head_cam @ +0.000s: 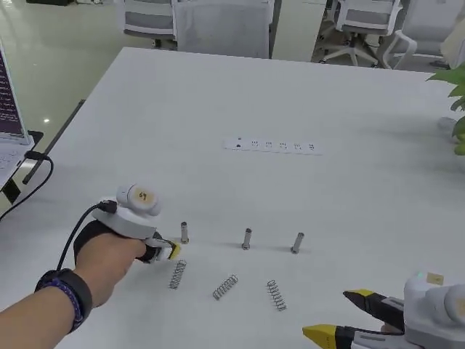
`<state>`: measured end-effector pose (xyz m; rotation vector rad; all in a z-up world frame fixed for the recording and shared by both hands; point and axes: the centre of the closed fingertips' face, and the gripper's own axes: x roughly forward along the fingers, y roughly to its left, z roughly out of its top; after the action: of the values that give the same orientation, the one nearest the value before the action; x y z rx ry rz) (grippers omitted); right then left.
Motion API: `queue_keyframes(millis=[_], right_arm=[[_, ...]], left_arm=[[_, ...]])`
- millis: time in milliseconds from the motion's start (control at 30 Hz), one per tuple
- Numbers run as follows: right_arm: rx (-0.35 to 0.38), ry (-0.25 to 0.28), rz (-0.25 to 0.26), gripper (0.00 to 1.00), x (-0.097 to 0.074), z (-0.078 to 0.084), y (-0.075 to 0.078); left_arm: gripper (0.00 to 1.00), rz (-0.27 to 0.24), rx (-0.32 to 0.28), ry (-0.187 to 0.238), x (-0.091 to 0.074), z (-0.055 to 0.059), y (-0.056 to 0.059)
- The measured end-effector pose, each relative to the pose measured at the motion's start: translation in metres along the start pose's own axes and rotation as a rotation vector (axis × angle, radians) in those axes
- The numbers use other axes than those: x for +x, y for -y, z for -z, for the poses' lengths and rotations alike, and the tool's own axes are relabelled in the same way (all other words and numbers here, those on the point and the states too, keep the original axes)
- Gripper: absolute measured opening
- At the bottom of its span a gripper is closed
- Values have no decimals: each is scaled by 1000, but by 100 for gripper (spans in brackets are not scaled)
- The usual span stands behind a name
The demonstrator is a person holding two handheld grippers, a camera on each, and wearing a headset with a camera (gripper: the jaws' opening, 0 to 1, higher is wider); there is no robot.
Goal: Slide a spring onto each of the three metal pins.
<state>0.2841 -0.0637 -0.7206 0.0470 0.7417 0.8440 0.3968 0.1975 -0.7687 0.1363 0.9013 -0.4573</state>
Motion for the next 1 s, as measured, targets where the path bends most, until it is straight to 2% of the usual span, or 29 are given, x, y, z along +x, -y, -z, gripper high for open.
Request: queue_keyframes(millis=[367,567,1000], right_arm=[[-14,-5,-14,72,5,-3,-3],[-16,-4,-15,72,4,-4,-4],[-15,-7,-8,72,-1,-2,-3]], left_arm=[[24,10,-34,2,-11,14,5],[22,25,-44,-1,-11,21,16],[18,52,-68,-24,-1,37,37]])
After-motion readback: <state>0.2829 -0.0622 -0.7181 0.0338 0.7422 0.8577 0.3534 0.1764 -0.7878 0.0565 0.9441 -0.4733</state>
